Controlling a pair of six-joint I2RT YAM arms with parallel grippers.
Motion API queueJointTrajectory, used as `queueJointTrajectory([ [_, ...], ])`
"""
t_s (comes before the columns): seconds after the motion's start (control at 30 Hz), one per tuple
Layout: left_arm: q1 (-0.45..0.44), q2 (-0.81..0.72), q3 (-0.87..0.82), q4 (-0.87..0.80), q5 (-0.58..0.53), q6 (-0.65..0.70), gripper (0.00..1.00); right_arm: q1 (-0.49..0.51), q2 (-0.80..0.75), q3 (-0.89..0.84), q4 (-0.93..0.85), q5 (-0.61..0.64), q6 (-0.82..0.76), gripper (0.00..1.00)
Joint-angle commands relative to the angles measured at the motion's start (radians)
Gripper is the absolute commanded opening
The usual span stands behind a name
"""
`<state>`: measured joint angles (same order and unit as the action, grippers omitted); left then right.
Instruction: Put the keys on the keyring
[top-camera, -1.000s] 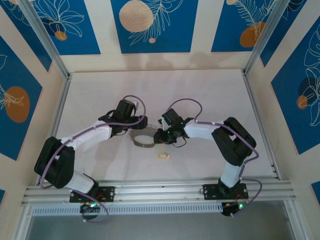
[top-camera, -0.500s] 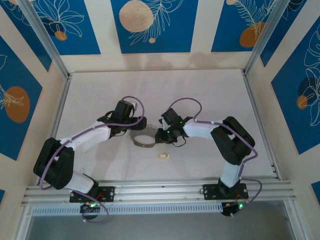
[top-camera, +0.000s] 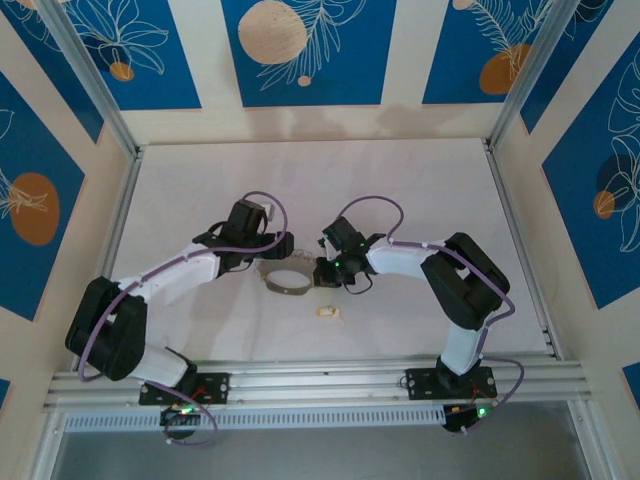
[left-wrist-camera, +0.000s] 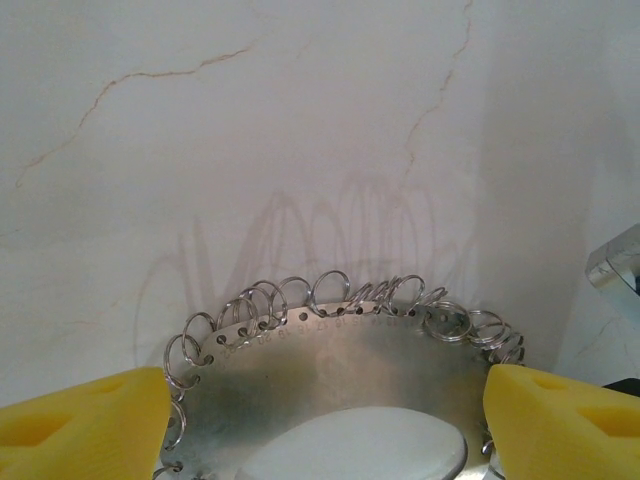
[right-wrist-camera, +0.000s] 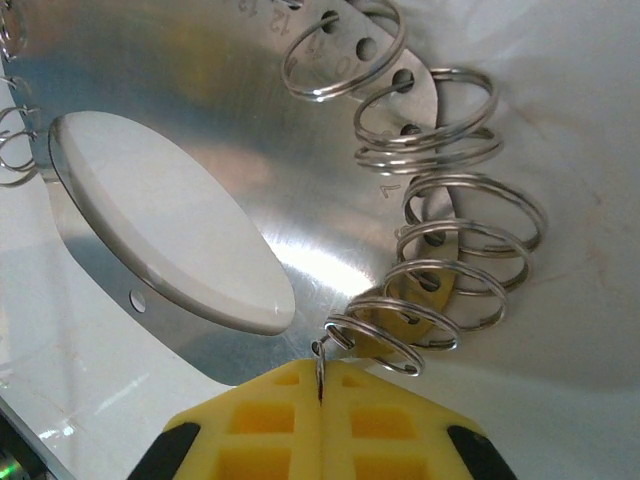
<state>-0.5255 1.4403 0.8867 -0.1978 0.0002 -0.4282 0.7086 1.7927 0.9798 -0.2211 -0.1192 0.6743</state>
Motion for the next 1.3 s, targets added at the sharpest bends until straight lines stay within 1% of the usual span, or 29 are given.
queueJointTrajectory([
  [0.0,0.012,-0.024,-0.005,0.018,0.024,-0.012,0.82,0.000,0.019,0.015,-0.008,0.000,-0.005,0.00],
  [0.47,0.022,-0.019,0.001,0.034,0.028,-0.043,0.82,0.000,-0.012,0.021,-0.007,-0.012,-0.031,0.00],
  [0.7,0.026,-0.020,0.027,0.001,-0.064,-0.109,0.82,-0.010,-0.044,0.042,-0.016,-0.027,-0.063,0.00],
  [0.93,0.030,-0.035,0.052,-0.010,-0.061,-0.107,0.82,-0.056,-0.105,0.093,-0.023,-0.101,-0.112,0.00],
  [1.0,0.043,-0.044,0.056,-0.009,-0.036,-0.110,0.82,-0.074,-0.123,0.117,-0.026,-0.139,-0.131,0.00],
  [1.1,0.078,-0.062,0.051,0.012,0.035,-0.125,0.80,-0.099,-0.149,0.144,-0.024,-0.196,-0.152,0.00],
  [1.27,0.114,-0.107,0.049,0.052,0.127,-0.117,0.80,-0.154,-0.187,0.164,0.026,-0.315,-0.172,0.00],
])
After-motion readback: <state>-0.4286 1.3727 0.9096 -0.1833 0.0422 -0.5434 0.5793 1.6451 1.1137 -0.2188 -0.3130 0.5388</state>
